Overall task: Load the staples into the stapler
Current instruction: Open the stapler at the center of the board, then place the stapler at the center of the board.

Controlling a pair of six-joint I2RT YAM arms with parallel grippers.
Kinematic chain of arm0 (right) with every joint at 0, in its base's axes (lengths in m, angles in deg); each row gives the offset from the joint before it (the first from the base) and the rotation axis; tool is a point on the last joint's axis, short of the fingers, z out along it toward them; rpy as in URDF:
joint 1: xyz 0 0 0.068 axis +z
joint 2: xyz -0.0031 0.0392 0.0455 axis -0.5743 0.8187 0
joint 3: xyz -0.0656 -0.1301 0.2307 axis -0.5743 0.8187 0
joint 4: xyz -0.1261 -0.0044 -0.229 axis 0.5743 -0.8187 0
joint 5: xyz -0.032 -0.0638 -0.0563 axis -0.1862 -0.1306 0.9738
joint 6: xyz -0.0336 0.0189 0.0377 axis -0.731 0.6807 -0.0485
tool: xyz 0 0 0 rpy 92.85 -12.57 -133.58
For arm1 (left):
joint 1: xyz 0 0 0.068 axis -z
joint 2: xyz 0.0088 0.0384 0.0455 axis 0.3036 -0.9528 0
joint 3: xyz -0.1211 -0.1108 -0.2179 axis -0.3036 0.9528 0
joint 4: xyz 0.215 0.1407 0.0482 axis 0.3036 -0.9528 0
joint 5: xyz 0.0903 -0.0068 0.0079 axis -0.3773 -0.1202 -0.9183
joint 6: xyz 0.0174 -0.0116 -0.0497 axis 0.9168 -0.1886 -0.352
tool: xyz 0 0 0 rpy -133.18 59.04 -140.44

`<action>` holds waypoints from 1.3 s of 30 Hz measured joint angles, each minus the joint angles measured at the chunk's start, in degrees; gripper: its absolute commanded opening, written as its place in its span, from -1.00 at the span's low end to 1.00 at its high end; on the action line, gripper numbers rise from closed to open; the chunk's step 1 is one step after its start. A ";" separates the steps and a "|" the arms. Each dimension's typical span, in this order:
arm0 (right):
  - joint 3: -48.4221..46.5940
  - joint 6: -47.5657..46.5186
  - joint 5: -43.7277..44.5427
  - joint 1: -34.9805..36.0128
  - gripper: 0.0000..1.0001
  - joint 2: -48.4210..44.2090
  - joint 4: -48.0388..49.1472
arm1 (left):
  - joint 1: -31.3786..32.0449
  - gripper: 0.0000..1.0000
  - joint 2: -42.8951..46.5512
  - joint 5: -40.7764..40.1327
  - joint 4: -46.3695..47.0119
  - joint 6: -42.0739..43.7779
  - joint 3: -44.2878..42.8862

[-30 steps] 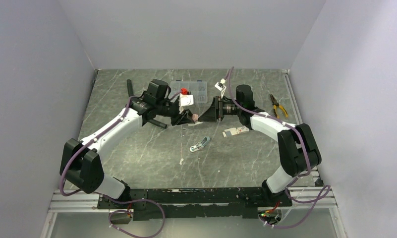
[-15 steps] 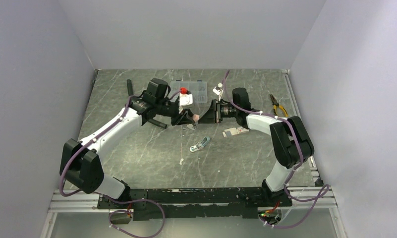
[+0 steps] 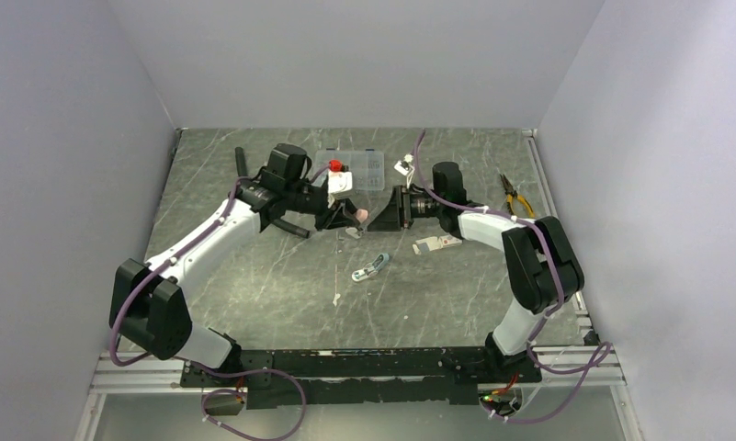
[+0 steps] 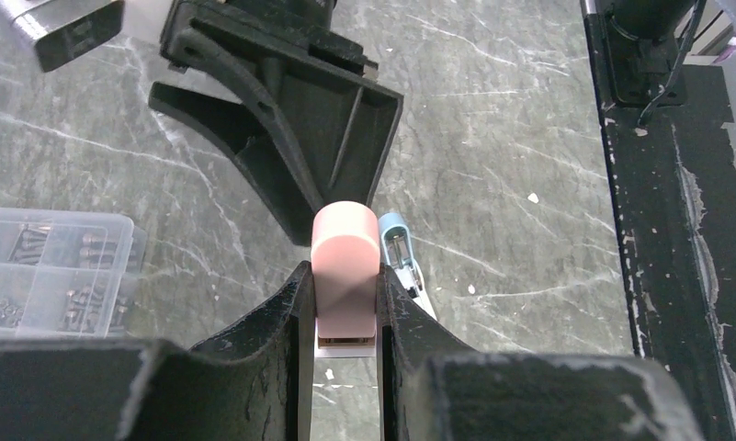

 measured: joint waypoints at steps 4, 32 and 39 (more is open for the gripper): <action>-0.11 -5.29 0.11 -1.88 0.18 -0.61 -5.01 | -1.38 -0.95 0.00 0.39 2.67 -0.02 2.36; -1.68 -22.82 5.01 -9.51 0.14 -9.07 -22.38 | -2.75 -0.67 -14.16 -2.10 57.00 -21.81 28.61; -1.68 -22.84 4.98 -9.90 0.12 -9.07 -22.38 | -2.75 -0.34 -13.84 -2.84 59.25 -21.70 30.67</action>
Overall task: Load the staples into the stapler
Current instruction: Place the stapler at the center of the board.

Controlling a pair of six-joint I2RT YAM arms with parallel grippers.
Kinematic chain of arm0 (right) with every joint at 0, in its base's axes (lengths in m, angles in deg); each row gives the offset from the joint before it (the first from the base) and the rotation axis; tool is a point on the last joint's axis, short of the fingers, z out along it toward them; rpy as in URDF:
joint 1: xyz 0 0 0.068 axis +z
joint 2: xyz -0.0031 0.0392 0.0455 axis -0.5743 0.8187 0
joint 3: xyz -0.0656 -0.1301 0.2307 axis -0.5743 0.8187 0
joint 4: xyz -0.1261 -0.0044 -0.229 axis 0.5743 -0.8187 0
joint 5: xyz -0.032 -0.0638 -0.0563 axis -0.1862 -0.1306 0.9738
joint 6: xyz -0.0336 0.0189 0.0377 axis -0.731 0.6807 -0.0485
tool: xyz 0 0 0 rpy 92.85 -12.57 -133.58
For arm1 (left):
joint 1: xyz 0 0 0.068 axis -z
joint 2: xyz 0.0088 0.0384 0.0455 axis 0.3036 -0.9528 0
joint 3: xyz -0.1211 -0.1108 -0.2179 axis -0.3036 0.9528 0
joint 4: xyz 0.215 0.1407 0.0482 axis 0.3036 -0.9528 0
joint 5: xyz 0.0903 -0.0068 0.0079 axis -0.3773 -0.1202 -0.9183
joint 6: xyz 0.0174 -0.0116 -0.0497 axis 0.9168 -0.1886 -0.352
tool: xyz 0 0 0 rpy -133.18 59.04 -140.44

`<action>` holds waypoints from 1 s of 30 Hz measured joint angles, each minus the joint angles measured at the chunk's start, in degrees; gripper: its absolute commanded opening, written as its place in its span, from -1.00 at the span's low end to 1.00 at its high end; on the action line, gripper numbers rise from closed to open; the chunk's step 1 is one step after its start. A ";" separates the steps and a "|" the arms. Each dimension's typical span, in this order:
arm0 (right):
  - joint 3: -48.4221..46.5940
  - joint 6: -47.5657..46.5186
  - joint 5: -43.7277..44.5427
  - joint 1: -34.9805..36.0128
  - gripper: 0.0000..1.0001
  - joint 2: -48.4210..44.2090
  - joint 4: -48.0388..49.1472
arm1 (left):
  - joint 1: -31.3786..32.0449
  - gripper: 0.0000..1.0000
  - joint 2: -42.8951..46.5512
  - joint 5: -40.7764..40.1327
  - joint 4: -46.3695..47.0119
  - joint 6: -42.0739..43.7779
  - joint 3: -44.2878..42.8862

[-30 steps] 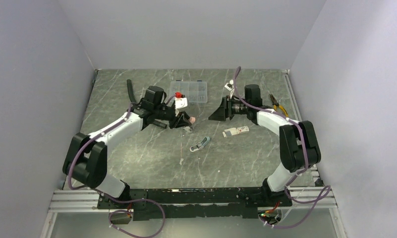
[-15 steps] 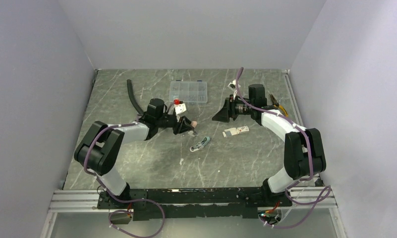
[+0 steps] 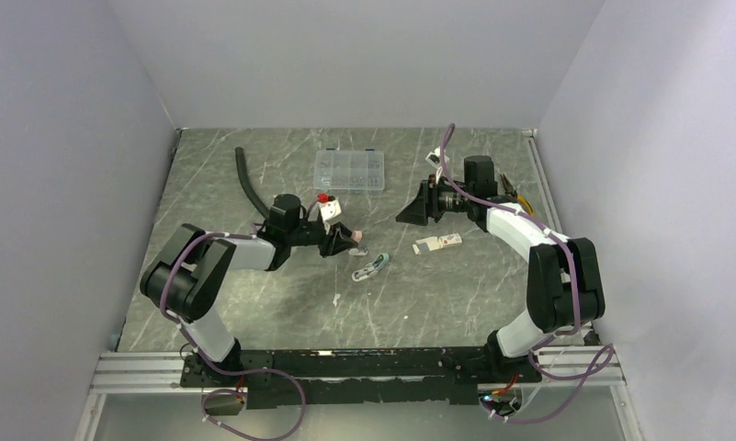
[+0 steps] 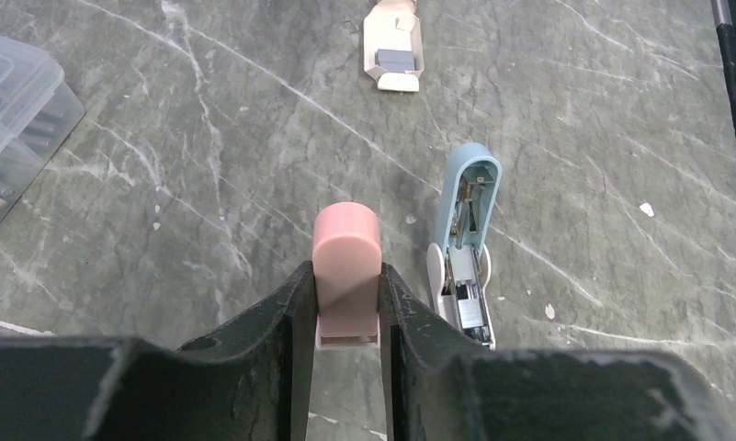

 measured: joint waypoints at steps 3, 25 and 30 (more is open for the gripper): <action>0.00 -0.09 0.02 -0.02 0.12 0.02 0.00 | -0.02 -0.30 0.59 -0.09 0.09 0.48 0.94; 0.00 -3.54 2.54 -0.07 0.09 0.83 -2.19 | -0.04 0.26 1.05 -1.03 10.16 1.36 9.09; -0.04 -6.91 4.39 -0.13 0.09 0.72 -5.05 | -0.52 0.30 6.10 -1.68 2.25 4.09 8.57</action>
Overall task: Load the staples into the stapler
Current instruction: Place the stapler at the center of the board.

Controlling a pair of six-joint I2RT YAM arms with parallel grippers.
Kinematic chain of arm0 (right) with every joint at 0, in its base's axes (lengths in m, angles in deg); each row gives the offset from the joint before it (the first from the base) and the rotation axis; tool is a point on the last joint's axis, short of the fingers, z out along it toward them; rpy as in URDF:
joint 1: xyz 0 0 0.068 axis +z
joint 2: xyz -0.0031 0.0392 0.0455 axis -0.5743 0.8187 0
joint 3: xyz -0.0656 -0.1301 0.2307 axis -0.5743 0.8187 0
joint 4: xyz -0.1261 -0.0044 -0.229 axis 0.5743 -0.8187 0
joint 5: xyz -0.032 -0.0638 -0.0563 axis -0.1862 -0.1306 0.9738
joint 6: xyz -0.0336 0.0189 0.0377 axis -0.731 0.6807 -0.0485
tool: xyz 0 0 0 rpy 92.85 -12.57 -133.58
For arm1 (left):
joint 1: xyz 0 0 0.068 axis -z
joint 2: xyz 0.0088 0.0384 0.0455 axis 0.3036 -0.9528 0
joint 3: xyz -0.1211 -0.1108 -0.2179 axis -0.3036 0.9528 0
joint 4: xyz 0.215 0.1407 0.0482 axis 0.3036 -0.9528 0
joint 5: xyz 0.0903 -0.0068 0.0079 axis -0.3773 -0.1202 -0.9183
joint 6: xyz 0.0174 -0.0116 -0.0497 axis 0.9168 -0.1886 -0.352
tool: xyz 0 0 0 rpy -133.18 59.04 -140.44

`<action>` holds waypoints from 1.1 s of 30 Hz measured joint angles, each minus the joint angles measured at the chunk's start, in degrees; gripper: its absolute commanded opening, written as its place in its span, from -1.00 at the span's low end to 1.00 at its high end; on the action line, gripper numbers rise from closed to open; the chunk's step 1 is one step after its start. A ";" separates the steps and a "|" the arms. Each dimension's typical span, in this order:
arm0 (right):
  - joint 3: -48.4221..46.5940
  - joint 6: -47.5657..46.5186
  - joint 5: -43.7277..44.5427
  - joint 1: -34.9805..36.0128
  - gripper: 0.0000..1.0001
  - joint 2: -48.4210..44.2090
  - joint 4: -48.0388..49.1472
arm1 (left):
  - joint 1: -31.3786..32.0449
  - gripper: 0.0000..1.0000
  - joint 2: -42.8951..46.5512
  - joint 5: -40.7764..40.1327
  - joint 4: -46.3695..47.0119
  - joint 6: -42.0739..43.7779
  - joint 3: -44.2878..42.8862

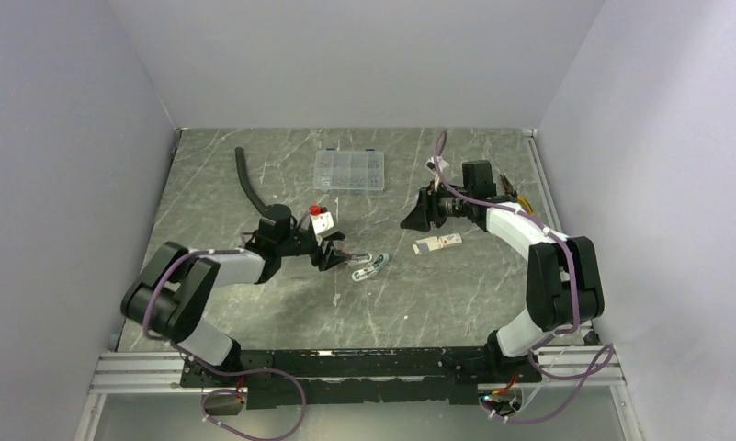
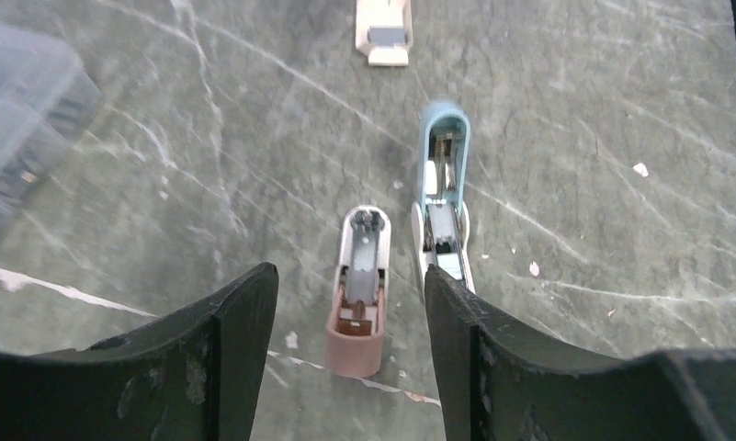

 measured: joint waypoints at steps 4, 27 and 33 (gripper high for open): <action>-0.24 -5.95 4.92 -0.20 0.11 -1.05 -7.28 | -0.96 0.32 6.16 -0.35 -13.14 2.40 -6.27; -0.85 -16.41 35.74 5.99 -0.33 1.11 -19.74 | -3.26 0.36 8.61 -11.87 -65.22 4.94 -37.77; -1.79 -15.82 39.28 7.45 -0.38 4.37 -19.78 | -3.26 0.36 8.61 -11.63 -65.77 4.92 -37.77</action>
